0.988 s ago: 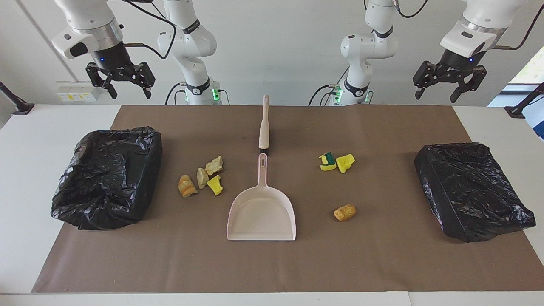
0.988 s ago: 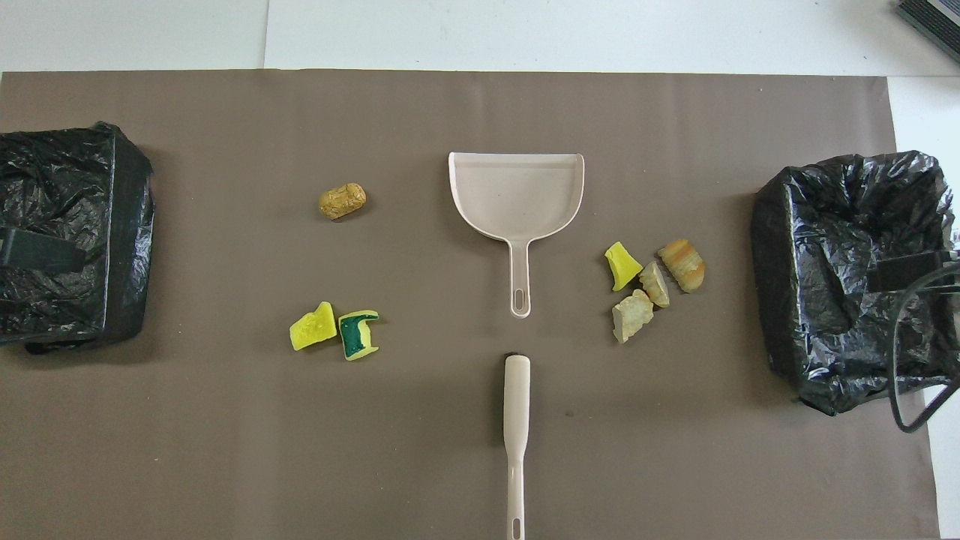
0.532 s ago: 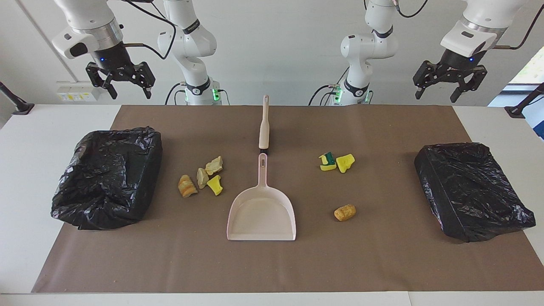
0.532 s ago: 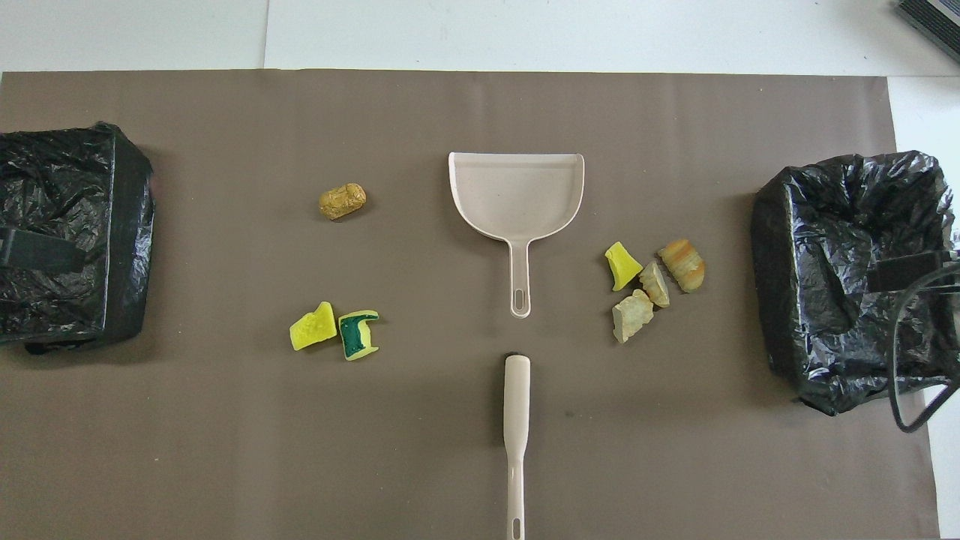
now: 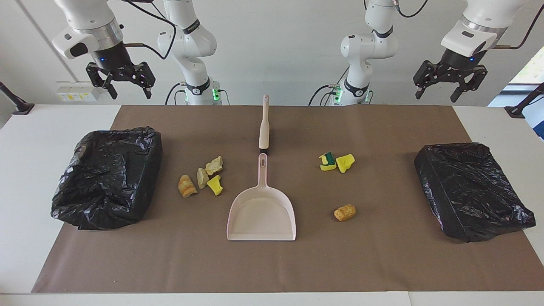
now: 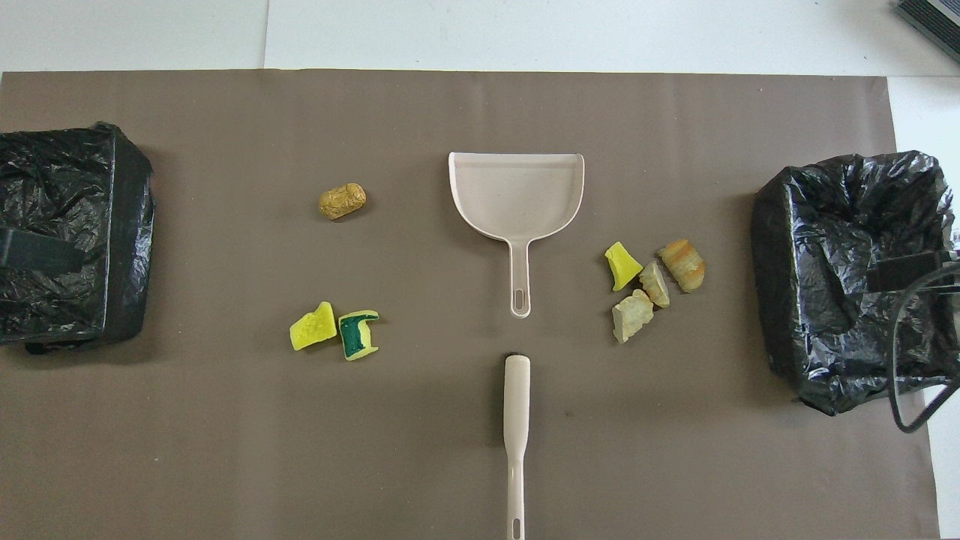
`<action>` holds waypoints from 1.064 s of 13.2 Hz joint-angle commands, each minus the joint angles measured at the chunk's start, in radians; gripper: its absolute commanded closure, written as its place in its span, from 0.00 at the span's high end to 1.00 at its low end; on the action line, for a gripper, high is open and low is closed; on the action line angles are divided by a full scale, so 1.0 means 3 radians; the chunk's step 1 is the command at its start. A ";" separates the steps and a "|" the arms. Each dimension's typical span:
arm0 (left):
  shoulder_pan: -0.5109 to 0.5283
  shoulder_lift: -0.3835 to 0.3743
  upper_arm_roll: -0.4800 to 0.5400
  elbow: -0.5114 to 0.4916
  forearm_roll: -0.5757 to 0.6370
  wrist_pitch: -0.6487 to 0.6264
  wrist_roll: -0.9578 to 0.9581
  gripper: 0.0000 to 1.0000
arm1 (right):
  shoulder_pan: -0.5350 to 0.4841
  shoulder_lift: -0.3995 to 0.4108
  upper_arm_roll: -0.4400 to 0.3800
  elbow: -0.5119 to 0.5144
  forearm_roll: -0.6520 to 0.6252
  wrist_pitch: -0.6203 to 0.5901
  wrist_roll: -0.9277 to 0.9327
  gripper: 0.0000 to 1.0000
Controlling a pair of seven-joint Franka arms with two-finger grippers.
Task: Sweep and dump trash in bin
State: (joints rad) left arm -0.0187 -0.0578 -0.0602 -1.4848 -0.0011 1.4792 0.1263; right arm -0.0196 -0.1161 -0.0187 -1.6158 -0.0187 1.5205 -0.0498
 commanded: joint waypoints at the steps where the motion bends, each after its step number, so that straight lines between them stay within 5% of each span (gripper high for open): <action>1: -0.0009 -0.0027 0.0001 0.0035 -0.0012 -0.0088 -0.0012 1.00 | -0.0022 -0.0027 0.0011 -0.0003 0.0032 -0.0016 0.0023 1.00; 8: -0.0193 -0.0145 -0.0040 -0.0184 -0.0047 0.0029 -0.0058 1.00 | -0.0027 -0.0022 0.0011 -0.0003 0.0032 -0.0011 0.0033 1.00; 14: -0.0846 -0.0191 -0.0045 -0.0689 -0.0047 0.0396 -0.0900 1.00 | -0.0027 -0.0027 0.0011 -0.0008 0.0016 -0.0042 0.0023 1.00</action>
State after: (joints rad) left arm -0.1931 -0.0734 -0.0885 -1.5899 -0.0064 1.5311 -0.0490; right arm -0.0198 -0.1161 -0.0192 -1.6158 -0.0187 1.5198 -0.0498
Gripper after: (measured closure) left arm 0.000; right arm 0.000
